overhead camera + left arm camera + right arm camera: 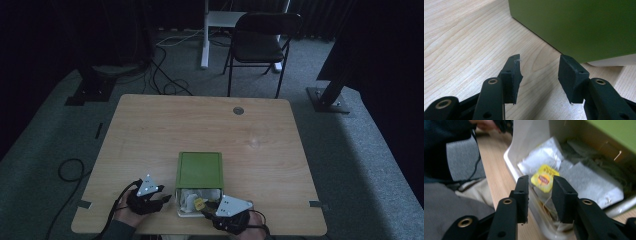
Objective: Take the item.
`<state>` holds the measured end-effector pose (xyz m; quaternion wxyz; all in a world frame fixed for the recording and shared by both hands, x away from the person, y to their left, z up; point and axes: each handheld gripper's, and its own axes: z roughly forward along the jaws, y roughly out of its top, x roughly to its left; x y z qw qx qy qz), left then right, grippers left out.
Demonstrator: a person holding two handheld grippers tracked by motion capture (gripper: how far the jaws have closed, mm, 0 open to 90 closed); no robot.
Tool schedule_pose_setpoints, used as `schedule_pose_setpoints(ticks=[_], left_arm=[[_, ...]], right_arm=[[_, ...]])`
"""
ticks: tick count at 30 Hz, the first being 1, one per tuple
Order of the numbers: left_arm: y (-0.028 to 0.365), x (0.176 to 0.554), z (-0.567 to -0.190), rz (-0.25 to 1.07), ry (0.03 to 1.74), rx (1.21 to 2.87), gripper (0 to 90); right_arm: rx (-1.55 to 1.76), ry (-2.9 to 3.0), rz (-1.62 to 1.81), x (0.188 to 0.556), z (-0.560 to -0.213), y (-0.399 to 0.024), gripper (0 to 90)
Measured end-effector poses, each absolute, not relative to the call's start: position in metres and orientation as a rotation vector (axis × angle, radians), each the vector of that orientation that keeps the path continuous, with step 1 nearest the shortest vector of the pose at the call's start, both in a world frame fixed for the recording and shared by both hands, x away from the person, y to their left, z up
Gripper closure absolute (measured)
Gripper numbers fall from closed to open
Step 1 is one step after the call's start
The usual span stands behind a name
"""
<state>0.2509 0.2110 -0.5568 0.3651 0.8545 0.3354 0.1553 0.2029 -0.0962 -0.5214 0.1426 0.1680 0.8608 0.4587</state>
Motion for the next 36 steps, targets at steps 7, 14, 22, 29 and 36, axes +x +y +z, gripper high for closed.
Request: schedule_pose_setpoints(ticks=[7,14,22,29,36], left_arm=[[0.212,0.251,-0.556,0.399,0.859,2.195,53.8],[0.212,0.251,-0.556,0.398,0.857,2.198,53.8],[0.212,0.251,-0.556,0.399,0.858,2.194,53.8],[0.212,0.251,-0.556,0.397,0.855,2.195,53.8],[0.212,0.251,-0.556,0.396,0.855,2.194,53.8]], right_arm=[[0.499,2.436,1.275,0.205,-0.516,-0.081,67.5],[0.505,2.408,1.243,0.198,-0.517,-0.071,67.5],[0.509,2.393,1.203,0.193,-0.515,-0.059,71.0],[0.546,2.380,1.131,0.192,-0.519,-0.047,72.3],[0.575,2.383,1.065,0.192,-0.525,-0.039,71.8]])
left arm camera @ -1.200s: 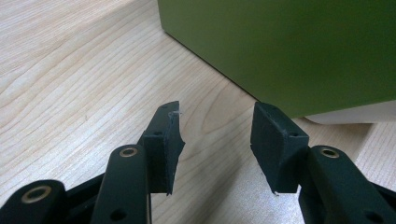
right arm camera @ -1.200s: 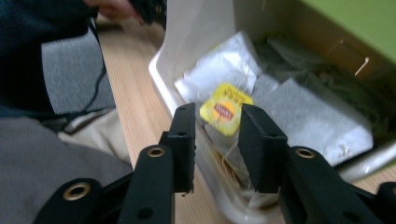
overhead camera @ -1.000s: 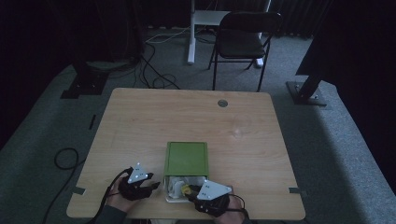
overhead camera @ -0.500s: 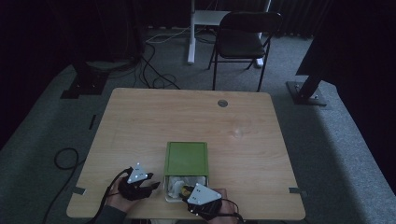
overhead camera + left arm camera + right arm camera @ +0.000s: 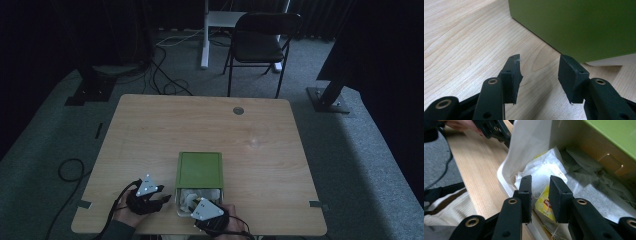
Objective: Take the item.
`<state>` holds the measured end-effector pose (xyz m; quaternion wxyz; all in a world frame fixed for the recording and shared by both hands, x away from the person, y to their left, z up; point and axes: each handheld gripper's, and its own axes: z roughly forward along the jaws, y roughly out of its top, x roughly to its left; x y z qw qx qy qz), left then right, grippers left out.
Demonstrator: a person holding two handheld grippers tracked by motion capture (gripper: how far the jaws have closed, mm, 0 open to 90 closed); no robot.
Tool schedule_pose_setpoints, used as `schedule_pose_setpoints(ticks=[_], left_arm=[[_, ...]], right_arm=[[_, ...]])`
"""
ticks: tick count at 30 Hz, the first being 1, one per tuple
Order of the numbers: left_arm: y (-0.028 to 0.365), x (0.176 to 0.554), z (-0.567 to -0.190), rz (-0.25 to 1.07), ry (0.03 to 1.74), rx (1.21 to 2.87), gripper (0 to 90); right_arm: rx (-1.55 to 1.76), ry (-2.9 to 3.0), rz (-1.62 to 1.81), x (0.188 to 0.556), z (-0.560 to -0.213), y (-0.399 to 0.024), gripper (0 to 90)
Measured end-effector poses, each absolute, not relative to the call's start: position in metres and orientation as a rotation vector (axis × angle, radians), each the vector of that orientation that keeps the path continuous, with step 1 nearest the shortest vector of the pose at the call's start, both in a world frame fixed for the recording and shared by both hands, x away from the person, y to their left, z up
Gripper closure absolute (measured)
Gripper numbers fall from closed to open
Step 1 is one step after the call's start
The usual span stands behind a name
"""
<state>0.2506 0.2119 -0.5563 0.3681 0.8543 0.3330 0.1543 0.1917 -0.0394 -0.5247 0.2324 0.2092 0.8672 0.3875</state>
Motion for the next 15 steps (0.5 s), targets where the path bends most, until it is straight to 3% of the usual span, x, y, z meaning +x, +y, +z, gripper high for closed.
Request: schedule_pose_setpoints(ticks=[6,10,15], left_arm=[[0.212,0.251,-0.556,0.396,0.855,2.194,53.8],[0.212,0.251,-0.556,0.396,0.855,2.194,53.8],[0.212,0.251,-0.556,0.396,0.859,2.193,53.8]], right_arm=[[0.596,2.400,1.008,0.195,-0.529,-0.037,75.7],[0.603,2.406,1.003,0.196,-0.531,-0.040,90.0],[0.655,2.401,1.099,0.199,-0.523,-0.052,90.0]])
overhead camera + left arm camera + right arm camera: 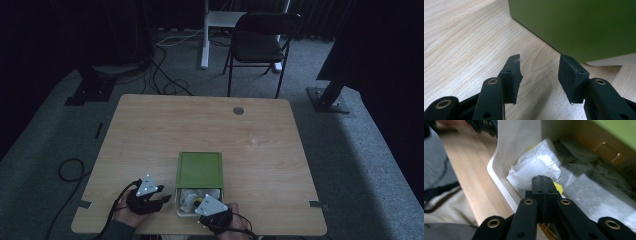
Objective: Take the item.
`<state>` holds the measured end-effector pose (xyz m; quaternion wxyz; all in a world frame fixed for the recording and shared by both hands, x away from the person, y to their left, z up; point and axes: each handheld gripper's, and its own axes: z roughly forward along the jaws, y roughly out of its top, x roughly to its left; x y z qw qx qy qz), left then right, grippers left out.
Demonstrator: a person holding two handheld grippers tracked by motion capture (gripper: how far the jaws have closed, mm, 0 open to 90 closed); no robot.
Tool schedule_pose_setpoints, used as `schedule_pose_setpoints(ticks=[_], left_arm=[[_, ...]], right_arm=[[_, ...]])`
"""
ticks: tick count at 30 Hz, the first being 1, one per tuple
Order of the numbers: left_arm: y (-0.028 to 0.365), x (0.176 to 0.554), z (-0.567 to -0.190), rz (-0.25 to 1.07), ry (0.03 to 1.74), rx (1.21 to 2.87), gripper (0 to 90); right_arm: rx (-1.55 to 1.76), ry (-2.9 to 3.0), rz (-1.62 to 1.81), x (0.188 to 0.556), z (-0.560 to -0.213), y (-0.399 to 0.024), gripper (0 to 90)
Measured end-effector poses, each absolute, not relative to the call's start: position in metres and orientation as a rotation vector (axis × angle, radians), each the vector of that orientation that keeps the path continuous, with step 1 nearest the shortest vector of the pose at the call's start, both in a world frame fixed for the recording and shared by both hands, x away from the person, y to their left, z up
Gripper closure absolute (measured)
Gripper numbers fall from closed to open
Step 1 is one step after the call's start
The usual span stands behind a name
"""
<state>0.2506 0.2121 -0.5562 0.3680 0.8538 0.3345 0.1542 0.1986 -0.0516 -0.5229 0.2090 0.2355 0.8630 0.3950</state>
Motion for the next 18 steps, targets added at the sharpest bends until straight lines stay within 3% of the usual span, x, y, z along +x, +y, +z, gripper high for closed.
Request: schedule_pose_setpoints(ticks=[18], left_arm=[[0.211,0.251,-0.557,0.396,0.861,2.200,53.8]], right_arm=[[0.683,2.317,1.323,0.202,-0.480,-0.085,90.0]])
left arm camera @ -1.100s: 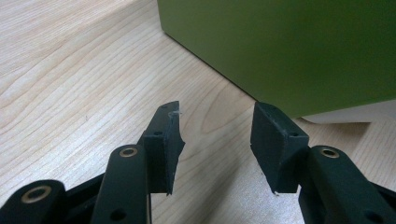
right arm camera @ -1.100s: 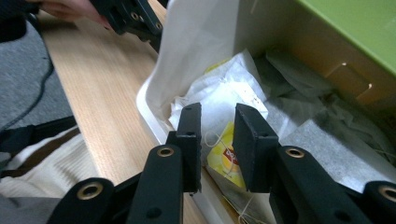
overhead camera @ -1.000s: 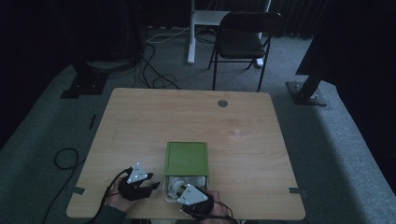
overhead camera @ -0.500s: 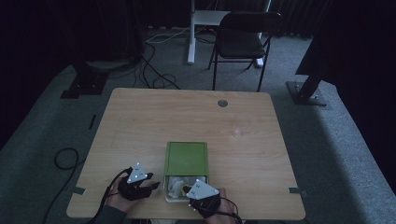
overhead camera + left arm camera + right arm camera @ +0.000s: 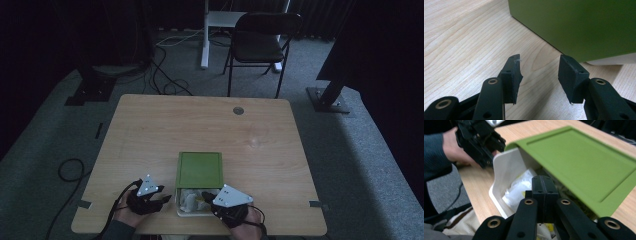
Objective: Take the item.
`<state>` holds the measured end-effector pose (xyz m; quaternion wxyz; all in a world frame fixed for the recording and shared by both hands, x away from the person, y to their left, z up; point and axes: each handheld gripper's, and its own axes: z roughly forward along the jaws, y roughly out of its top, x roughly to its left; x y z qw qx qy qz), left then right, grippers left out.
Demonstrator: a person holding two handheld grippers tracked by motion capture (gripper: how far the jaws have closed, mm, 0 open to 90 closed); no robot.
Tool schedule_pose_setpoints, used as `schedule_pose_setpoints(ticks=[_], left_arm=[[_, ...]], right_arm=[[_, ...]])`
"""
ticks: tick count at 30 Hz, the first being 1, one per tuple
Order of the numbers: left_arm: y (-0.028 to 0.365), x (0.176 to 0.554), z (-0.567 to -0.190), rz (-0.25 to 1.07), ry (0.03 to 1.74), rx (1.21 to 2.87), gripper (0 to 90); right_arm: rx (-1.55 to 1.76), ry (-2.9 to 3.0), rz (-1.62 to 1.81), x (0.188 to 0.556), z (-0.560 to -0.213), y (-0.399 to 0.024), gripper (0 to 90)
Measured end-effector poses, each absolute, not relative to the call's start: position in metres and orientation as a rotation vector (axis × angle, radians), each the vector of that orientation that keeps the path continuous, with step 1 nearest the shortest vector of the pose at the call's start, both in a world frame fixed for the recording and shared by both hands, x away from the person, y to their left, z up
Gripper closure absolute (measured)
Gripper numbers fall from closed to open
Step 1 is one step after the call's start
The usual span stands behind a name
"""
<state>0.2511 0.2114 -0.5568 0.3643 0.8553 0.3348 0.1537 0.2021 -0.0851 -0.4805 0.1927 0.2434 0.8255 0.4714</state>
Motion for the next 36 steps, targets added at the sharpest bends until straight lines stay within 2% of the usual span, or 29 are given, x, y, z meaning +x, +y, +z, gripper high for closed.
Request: schedule_pose_setpoints(ticks=[21,36], left_arm=[[0.211,0.251,-0.557,0.390,0.863,2.205,53.7],[0.211,0.252,-0.558,0.388,0.864,2.205,53.8]], right_arm=[[0.540,2.227,1.390,0.191,-0.438,-0.085,90.0],[0.498,2.176,1.453,0.176,-0.411,-0.100,90.0]])
